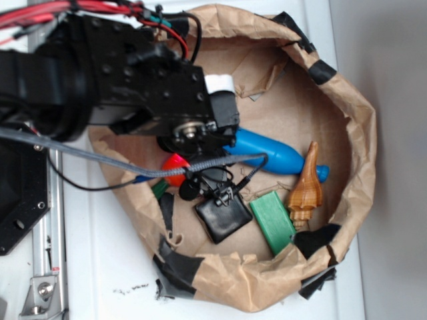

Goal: Grab the carrot.

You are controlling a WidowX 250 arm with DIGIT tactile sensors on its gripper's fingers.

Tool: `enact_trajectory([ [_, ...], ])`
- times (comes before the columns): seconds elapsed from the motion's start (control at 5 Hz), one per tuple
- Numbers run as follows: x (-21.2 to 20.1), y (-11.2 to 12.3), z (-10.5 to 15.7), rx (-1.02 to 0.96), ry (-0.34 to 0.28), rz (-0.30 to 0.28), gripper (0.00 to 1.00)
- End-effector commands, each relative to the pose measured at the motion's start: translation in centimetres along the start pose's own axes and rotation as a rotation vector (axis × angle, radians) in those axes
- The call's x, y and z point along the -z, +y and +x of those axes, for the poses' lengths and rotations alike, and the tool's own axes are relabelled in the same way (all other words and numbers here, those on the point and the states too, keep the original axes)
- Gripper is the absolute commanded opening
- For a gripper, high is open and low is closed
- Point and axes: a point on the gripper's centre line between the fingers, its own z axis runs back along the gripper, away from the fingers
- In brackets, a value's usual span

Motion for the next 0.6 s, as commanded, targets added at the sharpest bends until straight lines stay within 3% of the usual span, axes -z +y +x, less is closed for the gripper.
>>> enact_trajectory([
  [0.0,2.4,-0.8,-2.4,0.074,0.07,-0.004,1.0],
  [0.2,1.6,-0.9,-2.5,0.113,0.064,0.003,0.0],
  [0.4,-1.4,-0.8,-1.8,0.232,0.011,0.022,0.0],
])
